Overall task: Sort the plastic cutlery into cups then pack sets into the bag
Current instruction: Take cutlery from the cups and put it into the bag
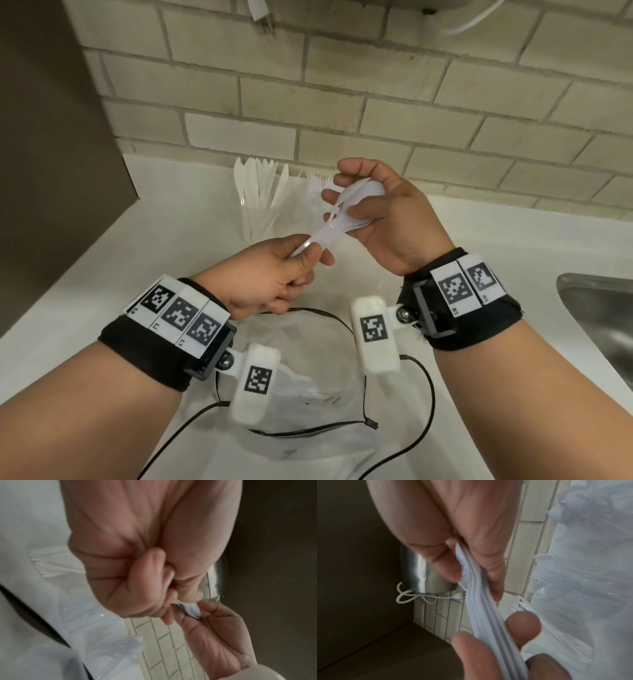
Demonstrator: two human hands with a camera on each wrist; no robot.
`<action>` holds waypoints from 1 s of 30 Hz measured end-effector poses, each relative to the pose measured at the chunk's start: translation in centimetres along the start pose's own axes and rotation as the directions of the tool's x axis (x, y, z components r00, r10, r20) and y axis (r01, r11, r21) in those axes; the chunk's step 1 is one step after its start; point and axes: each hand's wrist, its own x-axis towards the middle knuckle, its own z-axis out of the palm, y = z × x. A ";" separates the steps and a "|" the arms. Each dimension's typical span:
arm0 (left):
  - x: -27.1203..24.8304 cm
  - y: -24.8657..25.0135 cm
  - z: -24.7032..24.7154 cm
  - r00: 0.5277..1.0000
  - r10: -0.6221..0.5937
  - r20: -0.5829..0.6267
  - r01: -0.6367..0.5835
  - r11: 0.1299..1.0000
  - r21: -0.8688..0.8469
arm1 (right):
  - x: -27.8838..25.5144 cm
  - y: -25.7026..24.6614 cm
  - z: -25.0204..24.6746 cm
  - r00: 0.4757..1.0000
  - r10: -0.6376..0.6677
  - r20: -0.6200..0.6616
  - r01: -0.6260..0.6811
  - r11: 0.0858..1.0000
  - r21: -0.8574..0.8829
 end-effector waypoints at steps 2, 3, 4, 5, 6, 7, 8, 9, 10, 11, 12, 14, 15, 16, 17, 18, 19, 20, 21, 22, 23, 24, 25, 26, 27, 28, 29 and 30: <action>0.1 0.0 0.3 1.000 -0.023 0.002 0.023 0.999 0.030 | -0.2 0.2 0.2 1.000 0.003 0.016 -0.004 1.000 0.011; 0.1 0.0 0.4 0.999 -0.034 -0.007 0.034 0.999 0.043 | -0.2 0.2 0.4 1.000 -0.016 0.011 0.016 1.000 0.001; 0.2 0.0 0.4 0.999 -0.041 -0.018 0.041 0.998 0.049 | -0.2 0.4 0.6 0.999 -0.039 -0.005 0.039 0.999 -0.023; 0.3 0.0 0.5 0.999 -0.039 -0.028 0.041 0.998 0.053 | -0.2 0.5 0.7 0.998 -0.058 -0.027 0.057 0.997 -0.052; 0.3 0.0 0.5 0.999 -0.029 -0.037 0.031 0.998 0.063 | 0.0 0.6 0.7 0.996 -0.072 -0.055 0.068 0.995 -0.070; 0.4 0.0 0.6 0.999 -0.009 -0.051 0.013 0.996 0.085 | 0.1 0.7 0.5 0.993 -0.085 -0.084 0.079 0.994 -0.073; 0.3 0.1 0.6 0.997 0.015 -0.073 -0.006 0.992 0.125 | 0.4 0.7 0.3 0.988 -0.100 -0.116 0.092 0.993 -0.067; 0.3 0.2 0.5 0.994 0.037 -0.099 -0.019 0.984 0.178 | 0.7 0.5 -0.1 0.981 -0.122 -0.152 0.113 0.991 -0.065; 0.2 0.4 0.3 0.990 0.055 -0.131 -0.022 0.971 0.240 | 1.1 0.2 -0.7 0.969 -0.149 -0.196 0.138 0.988 -0.071; -0.1 0.5 0.0 0.983 0.077 -0.169 -0.023 0.953 0.303 | 1.5 -0.2 -1.5 0.953 -0.177 -0.247 0.160 0.983 -0.089; -0.4 0.6 -0.3 0.973 0.101 -0.207 -0.018 0.929 0.369 | 1.9 -0.7 -2.4 0.931 -0.208 -0.299 0.178 0.976 -0.124; -1.2 0.6 -1.1 0.948 0.162 -0.275 -0.010 0.876 0.482 | 2.8 -1.7 -4.0 0.877 -0.285 -0.387 0.206 0.950 -0.233; -1.8 0.5 -1.4 0.933 0.207 -0.296 -0.015 0.841 0.541 | 3.1 -2.2 -4.8 0.844 -0.325 -0.427 0.214 0.934 -0.287; -2.4 0.5 -1.6 0.924 0.249 -0.290 -0.032 0.807 0.590 | 3.6 -2.7 -5.5 0.808 -0.362 -0.465 0.218 0.917 -0.335; -3.0 0.2 -1.7 0.933 0.266 -0.243 -0.060 0.780 0.623 | 4.0 -3.1 -6.1 0.773 -0.395 -0.497 0.219 0.901 -0.376; -3.6 -0.1 -1.6 0.958 0.243 -0.155 -0.089 0.761 0.643 | 4.5 -3.5 -6.6 0.738 -0.433 -0.517 0.219 0.879 -0.424; -4.2 -0.6 -1.5 0.985 0.165 -0.043 -0.093 0.730 0.677 | 5.1 -3.8 -7.2 0.706 -0.474 -0.525 0.210 0.849 -0.484; -4.8 -1.1 -1.0 0.996 0.051 0.067 -0.084 0.681 0.728 | 5.7 -4.1 -7.8 0.675 -0.521 -0.522 0.193 0.808 -0.557; -5.2 -1.8 -0.7 0.988 -0.072 0.137 -0.066 0.608 0.791 | 6.2 -4.2 -8.4 0.652 -0.566 -0.504 0.173 0.758 -0.628; -5.5 -2.6 -0.5 0.970 -0.168 0.175 -0.062 0.526 0.848 | 6.8 -4.0 -9.2 0.637 -0.606 -0.476 0.155 0.706 -0.691; -5.7 -3.2 -0.3 0.955 -0.237 0.176 -0.053 0.447 0.893 | 7.4 -3.6 -10.0 0.636 -0.633 -0.443 0.135 0.656 -0.743; -5.9 -3.6 -0.2 0.944 -0.282 0.171 -0.051 0.388 0.920 | 7.9 -3.0 -10.7 0.645 -0.644 -0.412 0.117 0.615 -0.779; -6.0 -4.0 -0.2 0.936 -0.307 0.175 -0.067 0.332 0.941 | 8.3 -2.3 -11.1 0.657 -0.647 -0.386 0.094 0.579 -0.810; -6.0 -4.4 -0.2 0.931 -0.320 0.172 -0.083 0.274 0.958 | 8.7 -1.7 -11.4 0.676 -0.642 -0.361 0.073 0.545 -0.835; -5.9 -4.8 -0.1 0.933 -0.316 0.174 -0.103 0.228 0.968 | 8.7 -1.1 -11.4 0.698 -0.629 -0.343 0.053 0.522 -0.851; -5.8 -5.1 0.2 0.939 -0.295 0.175 -0.119 0.198 0.973 | 8.8 -0.6 -11.3 0.727 -0.605 -0.325 0.039 0.509 -0.860; -5.6 -5.4 0.4 0.947 -0.273 0.171 -0.120 0.194 0.974 | 8.9 -0.1 -11.2 0.760 -0.570 -0.312 0.003 0.484 -0.875; -5.5 -5.7 0.7 0.953 -0.255 0.167 -0.114 0.209 0.971 | 8.9 0.3 -11.2 0.785 -0.539 -0.305 -0.051 0.436 -0.899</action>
